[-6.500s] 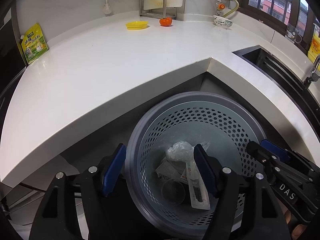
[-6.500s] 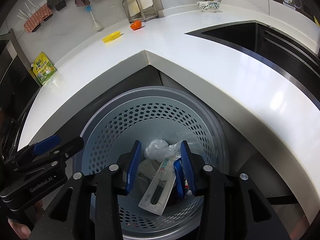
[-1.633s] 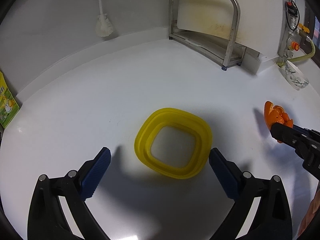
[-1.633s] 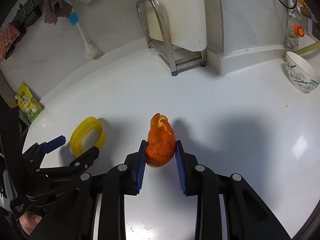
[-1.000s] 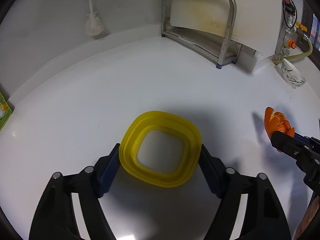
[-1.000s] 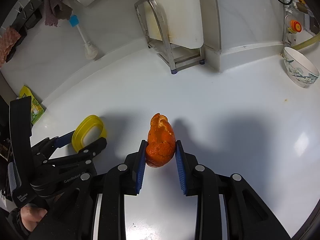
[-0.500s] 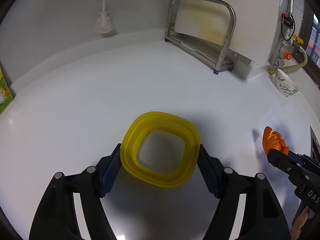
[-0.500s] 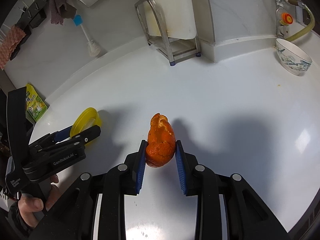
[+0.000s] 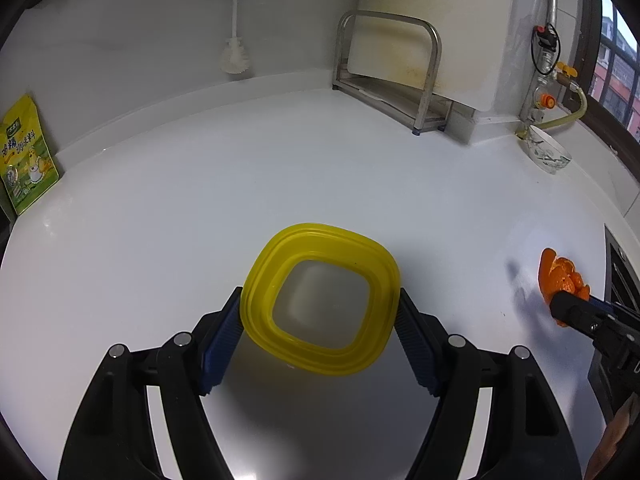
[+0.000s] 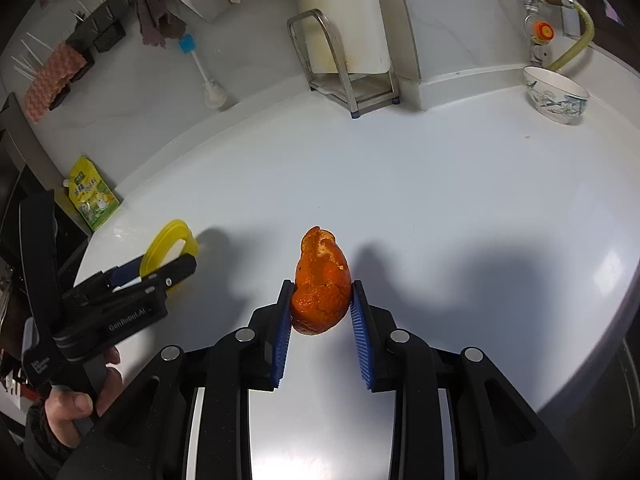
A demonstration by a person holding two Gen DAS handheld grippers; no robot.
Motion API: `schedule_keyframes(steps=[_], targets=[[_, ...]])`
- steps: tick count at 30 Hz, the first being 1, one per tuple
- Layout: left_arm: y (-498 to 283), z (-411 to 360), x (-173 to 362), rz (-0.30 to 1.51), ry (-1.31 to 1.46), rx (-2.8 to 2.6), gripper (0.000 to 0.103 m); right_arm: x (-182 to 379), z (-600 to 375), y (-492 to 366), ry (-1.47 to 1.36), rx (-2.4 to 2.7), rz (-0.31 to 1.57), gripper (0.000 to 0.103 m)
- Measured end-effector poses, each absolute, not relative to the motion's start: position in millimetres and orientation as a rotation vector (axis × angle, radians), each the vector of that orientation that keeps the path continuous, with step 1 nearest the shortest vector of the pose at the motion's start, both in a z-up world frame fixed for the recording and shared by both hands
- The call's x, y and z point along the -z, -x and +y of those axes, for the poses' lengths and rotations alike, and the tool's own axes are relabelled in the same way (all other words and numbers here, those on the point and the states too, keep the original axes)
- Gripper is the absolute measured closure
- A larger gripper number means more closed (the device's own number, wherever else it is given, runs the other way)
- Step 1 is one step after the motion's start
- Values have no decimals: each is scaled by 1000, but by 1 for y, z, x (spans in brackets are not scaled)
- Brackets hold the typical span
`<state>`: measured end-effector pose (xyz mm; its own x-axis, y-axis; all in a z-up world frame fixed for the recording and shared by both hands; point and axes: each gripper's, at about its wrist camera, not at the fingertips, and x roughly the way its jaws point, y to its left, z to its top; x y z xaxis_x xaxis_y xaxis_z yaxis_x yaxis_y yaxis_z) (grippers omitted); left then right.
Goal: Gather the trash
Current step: 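Carry the orange peel and yellow container over the grey bin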
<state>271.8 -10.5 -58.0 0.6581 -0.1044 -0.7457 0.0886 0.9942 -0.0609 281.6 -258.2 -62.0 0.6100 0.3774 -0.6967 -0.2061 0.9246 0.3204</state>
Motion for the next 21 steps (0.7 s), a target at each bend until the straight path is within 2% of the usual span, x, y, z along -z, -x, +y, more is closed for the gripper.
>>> schedule_keyframes(steps=[21], targets=[[-123,18,24,760,-16,135,32,45,-225,-164,-278,-289,831,75]])
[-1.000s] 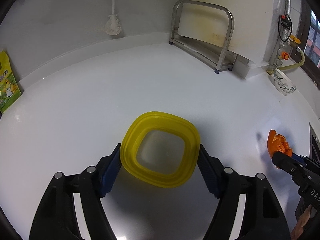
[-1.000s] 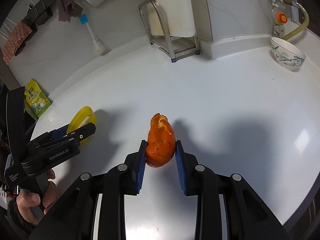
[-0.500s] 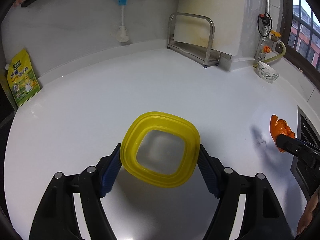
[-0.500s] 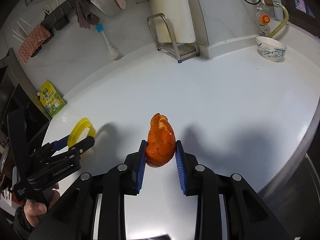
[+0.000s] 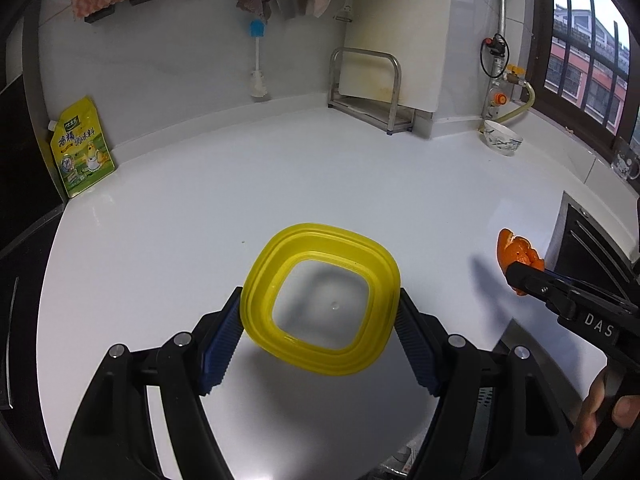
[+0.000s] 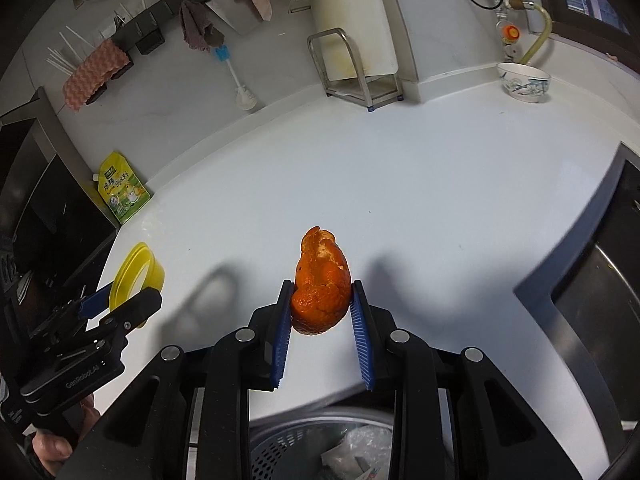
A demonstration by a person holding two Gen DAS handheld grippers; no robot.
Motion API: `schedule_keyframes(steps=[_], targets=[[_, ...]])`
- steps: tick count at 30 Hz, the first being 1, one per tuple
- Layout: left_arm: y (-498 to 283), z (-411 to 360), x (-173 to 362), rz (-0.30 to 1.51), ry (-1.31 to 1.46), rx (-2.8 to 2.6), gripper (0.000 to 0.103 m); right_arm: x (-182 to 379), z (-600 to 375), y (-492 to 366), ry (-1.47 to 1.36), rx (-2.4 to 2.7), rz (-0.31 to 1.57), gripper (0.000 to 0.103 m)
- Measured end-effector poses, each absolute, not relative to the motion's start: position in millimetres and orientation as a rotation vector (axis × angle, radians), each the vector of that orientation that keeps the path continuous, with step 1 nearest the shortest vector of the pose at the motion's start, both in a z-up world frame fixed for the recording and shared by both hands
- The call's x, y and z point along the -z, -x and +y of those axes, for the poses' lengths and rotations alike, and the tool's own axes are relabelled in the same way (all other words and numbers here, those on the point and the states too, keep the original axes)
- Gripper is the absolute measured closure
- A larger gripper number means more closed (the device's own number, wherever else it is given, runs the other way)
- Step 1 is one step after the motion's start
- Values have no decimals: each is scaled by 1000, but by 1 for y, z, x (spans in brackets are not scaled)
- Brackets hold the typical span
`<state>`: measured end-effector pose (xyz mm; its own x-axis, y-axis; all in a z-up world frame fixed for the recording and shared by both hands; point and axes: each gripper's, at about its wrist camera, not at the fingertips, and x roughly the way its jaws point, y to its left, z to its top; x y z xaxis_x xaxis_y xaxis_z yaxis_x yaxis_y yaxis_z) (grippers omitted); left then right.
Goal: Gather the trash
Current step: 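Carry the orange peel and yellow container over the grey bin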
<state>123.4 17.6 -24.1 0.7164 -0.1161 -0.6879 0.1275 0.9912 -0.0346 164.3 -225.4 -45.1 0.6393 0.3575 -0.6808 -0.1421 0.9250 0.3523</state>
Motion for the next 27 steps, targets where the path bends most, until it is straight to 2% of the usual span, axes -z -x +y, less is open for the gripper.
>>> schedule_keyframes(steps=[27], targets=[[-4,-31,17,744,-39,274,32,23,-268,-8,-318,-148,722,75]])
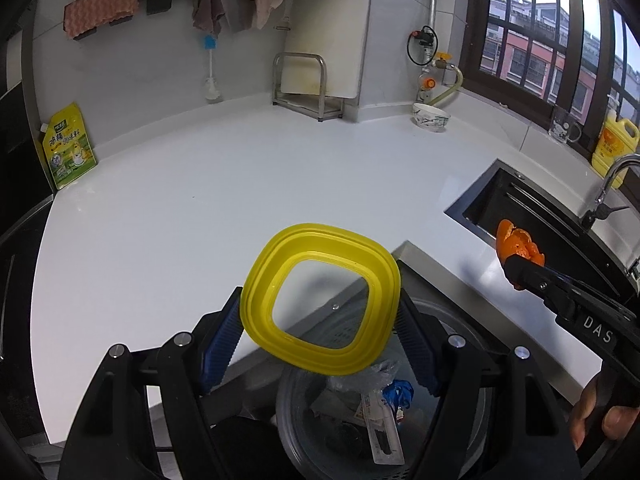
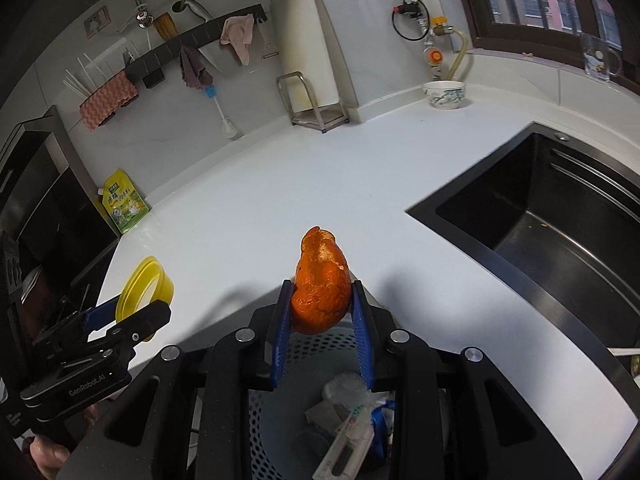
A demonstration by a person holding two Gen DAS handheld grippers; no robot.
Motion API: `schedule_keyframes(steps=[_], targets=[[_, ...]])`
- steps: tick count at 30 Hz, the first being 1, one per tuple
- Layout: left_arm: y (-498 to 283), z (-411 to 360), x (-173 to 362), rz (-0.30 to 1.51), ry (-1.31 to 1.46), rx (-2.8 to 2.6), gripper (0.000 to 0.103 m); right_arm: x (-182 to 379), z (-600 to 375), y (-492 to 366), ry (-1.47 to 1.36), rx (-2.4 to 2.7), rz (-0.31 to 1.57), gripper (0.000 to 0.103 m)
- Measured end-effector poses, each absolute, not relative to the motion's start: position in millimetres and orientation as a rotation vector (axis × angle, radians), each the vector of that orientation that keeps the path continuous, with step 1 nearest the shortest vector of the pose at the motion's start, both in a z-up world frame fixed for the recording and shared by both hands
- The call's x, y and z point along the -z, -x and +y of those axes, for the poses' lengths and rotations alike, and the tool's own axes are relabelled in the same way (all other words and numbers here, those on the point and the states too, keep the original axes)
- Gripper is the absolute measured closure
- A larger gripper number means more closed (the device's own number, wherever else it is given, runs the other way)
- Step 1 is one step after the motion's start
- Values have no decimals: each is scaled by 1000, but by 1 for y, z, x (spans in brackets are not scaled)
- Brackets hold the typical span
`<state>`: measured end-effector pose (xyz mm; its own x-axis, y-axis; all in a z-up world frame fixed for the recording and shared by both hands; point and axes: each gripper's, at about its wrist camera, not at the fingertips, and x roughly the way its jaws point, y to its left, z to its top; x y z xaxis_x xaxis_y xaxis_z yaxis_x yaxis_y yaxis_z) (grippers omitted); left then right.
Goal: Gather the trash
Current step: 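Carry the orange peel and yellow container over the grey bin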
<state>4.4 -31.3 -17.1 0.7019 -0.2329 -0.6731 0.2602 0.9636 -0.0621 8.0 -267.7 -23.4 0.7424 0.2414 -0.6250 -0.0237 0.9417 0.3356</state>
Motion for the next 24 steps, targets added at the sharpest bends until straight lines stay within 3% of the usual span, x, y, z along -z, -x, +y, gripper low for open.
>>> schedule_keyframes(steps=[24], targets=[[41,-74,59,792,-144,365,32,79,-279,70,-337,-108,792,75]])
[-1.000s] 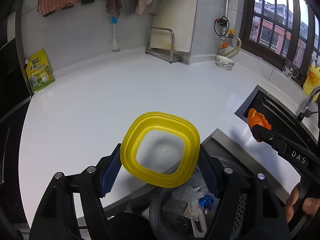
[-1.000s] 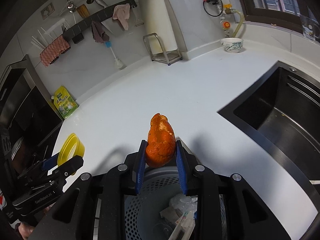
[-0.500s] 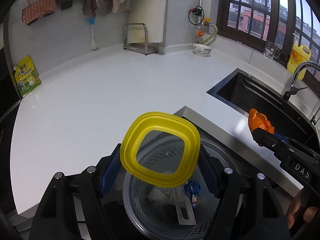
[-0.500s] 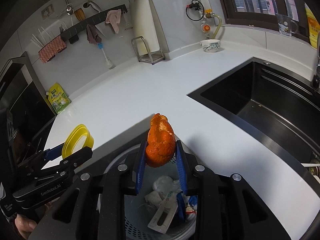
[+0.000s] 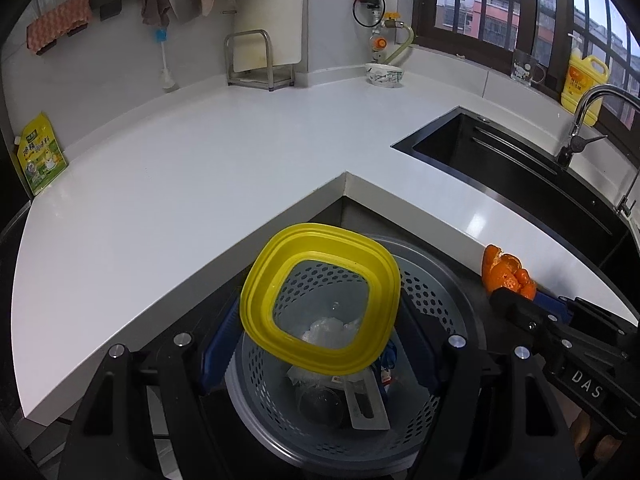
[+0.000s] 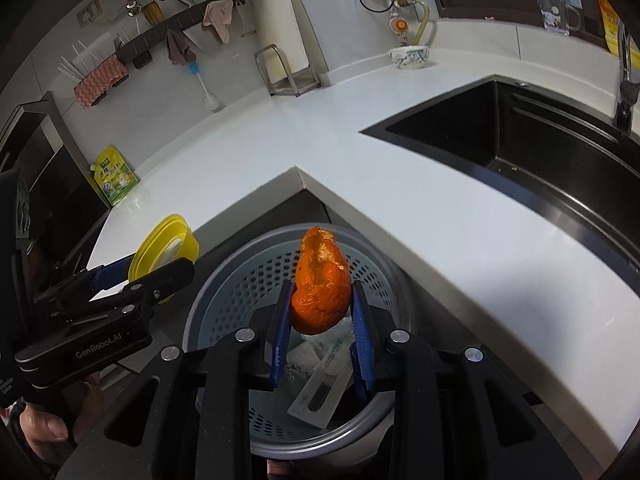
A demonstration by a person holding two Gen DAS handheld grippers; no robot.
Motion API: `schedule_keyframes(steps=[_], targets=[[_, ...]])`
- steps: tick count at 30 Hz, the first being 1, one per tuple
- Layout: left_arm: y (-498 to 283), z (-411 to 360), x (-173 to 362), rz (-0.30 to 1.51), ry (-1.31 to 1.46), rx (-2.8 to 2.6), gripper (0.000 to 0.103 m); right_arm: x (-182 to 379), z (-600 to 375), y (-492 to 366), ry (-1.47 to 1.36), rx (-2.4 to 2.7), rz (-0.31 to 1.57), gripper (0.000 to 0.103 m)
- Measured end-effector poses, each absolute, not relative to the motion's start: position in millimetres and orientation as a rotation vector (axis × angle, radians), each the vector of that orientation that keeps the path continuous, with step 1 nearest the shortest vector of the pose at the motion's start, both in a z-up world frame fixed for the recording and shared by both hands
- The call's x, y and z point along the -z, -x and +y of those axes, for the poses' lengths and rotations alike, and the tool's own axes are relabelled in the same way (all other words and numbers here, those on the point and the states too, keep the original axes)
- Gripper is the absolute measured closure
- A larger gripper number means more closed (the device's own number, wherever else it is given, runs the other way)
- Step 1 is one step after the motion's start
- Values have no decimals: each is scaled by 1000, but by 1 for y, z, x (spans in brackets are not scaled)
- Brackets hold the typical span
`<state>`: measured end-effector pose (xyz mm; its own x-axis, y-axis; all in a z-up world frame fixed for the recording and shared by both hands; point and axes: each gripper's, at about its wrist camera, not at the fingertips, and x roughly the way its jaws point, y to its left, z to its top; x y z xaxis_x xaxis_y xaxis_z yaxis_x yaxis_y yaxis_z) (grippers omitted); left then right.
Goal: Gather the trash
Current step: 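Carry the orange peel and yellow container over the grey bin, then open both tools to drop the orange peel and yellow container into the bin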
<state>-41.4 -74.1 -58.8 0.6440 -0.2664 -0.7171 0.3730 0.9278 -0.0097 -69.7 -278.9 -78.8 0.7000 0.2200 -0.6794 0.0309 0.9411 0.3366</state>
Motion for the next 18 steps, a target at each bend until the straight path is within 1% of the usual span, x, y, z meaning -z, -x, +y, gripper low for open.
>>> schedule_keyframes(steps=[18], targets=[[35,-67,91,857,-159,320,31,112,-260,62,-272,-72,896,75]])
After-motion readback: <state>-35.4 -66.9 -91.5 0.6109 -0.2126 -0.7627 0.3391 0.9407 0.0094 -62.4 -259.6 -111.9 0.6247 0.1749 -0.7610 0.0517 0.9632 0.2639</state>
